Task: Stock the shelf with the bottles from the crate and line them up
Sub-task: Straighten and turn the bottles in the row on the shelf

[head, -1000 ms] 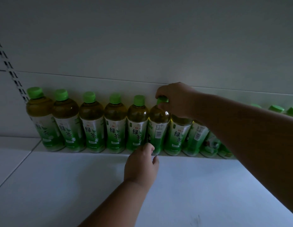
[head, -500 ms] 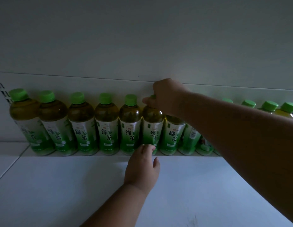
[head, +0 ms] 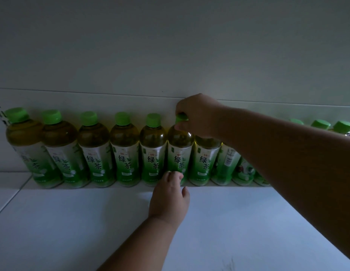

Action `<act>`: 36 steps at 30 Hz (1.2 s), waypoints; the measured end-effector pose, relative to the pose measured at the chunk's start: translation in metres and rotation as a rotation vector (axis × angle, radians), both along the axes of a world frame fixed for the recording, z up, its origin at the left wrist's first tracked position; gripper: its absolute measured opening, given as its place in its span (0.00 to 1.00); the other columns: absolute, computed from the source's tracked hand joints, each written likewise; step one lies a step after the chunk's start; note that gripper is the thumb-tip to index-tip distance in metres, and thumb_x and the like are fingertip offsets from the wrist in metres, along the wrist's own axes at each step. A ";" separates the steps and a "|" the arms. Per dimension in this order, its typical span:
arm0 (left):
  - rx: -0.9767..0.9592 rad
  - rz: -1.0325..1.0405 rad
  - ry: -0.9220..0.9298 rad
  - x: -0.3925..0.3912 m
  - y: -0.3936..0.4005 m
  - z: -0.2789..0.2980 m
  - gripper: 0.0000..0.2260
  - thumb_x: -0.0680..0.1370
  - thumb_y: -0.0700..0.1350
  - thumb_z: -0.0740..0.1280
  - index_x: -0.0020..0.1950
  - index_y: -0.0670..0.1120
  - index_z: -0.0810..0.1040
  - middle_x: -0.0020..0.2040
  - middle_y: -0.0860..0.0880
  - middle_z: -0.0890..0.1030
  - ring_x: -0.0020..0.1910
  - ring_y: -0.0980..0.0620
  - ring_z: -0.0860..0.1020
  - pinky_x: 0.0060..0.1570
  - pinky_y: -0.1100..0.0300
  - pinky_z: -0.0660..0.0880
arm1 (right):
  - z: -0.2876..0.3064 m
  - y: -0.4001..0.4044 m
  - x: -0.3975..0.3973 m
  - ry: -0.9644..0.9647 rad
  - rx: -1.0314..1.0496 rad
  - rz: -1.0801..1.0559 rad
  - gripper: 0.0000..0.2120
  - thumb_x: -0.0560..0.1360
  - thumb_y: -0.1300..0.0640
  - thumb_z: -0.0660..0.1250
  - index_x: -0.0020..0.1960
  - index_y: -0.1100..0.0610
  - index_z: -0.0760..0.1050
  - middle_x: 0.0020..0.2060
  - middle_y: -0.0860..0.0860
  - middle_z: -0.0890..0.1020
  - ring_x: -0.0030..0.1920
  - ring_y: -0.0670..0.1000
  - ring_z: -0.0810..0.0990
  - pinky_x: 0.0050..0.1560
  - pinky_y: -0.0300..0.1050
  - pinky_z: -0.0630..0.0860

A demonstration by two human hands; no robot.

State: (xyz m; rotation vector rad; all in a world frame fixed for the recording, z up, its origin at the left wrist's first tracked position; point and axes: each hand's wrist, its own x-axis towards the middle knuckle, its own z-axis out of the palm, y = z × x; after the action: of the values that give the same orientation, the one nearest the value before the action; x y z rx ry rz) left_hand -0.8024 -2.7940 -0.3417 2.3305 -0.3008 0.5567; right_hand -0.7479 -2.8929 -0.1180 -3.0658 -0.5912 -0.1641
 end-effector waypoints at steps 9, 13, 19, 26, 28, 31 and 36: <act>0.036 -0.002 0.069 -0.008 -0.001 0.014 0.14 0.74 0.44 0.70 0.58 0.45 0.76 0.54 0.47 0.78 0.52 0.48 0.77 0.46 0.55 0.76 | -0.003 -0.015 -0.011 0.001 0.061 0.006 0.21 0.77 0.46 0.69 0.66 0.53 0.73 0.54 0.52 0.80 0.49 0.52 0.76 0.41 0.42 0.68; 0.030 -0.102 -0.004 -0.013 -0.008 0.018 0.15 0.75 0.44 0.70 0.60 0.45 0.76 0.55 0.49 0.78 0.54 0.51 0.76 0.50 0.58 0.76 | 0.001 -0.045 -0.018 -0.059 0.051 -0.046 0.18 0.79 0.49 0.66 0.68 0.51 0.74 0.60 0.52 0.79 0.58 0.55 0.77 0.53 0.46 0.73; 0.085 -0.167 0.056 -0.023 -0.037 0.011 0.25 0.76 0.47 0.67 0.73 0.45 0.68 0.69 0.47 0.70 0.66 0.48 0.70 0.63 0.58 0.69 | 0.002 -0.071 -0.019 -0.011 0.121 -0.109 0.14 0.77 0.47 0.69 0.62 0.48 0.78 0.53 0.50 0.80 0.48 0.53 0.76 0.47 0.46 0.74; 0.163 -0.101 0.003 -0.022 -0.048 0.002 0.26 0.71 0.46 0.71 0.69 0.42 0.74 0.63 0.45 0.76 0.61 0.44 0.76 0.58 0.53 0.75 | 0.000 -0.074 -0.012 -0.054 0.157 -0.044 0.14 0.77 0.49 0.70 0.61 0.50 0.79 0.54 0.50 0.81 0.47 0.50 0.75 0.46 0.41 0.71; 0.173 -0.084 -0.023 -0.022 -0.050 0.002 0.27 0.69 0.44 0.74 0.67 0.41 0.75 0.61 0.44 0.77 0.58 0.44 0.77 0.56 0.53 0.76 | -0.001 -0.077 -0.011 -0.049 0.180 -0.038 0.14 0.76 0.49 0.70 0.62 0.49 0.79 0.54 0.49 0.81 0.47 0.49 0.76 0.44 0.41 0.71; 0.189 -0.070 -0.034 -0.020 -0.051 0.001 0.26 0.68 0.44 0.73 0.66 0.41 0.76 0.60 0.44 0.77 0.58 0.44 0.78 0.55 0.53 0.76 | -0.002 -0.078 -0.007 -0.058 0.166 -0.031 0.15 0.77 0.48 0.70 0.62 0.49 0.78 0.51 0.48 0.79 0.47 0.49 0.74 0.40 0.41 0.69; 0.180 -0.067 -0.040 -0.020 -0.050 0.005 0.23 0.69 0.43 0.71 0.63 0.42 0.77 0.57 0.45 0.78 0.55 0.44 0.78 0.52 0.53 0.77 | -0.002 -0.086 -0.011 -0.041 0.157 -0.016 0.22 0.77 0.45 0.68 0.70 0.49 0.72 0.58 0.48 0.80 0.51 0.50 0.76 0.48 0.43 0.73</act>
State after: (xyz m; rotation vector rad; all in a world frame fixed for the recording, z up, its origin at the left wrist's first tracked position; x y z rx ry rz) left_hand -0.8227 -2.8441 -0.3370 2.4742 -0.4629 0.5641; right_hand -0.7587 -2.9786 -0.1205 -2.9228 -0.5278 -0.2605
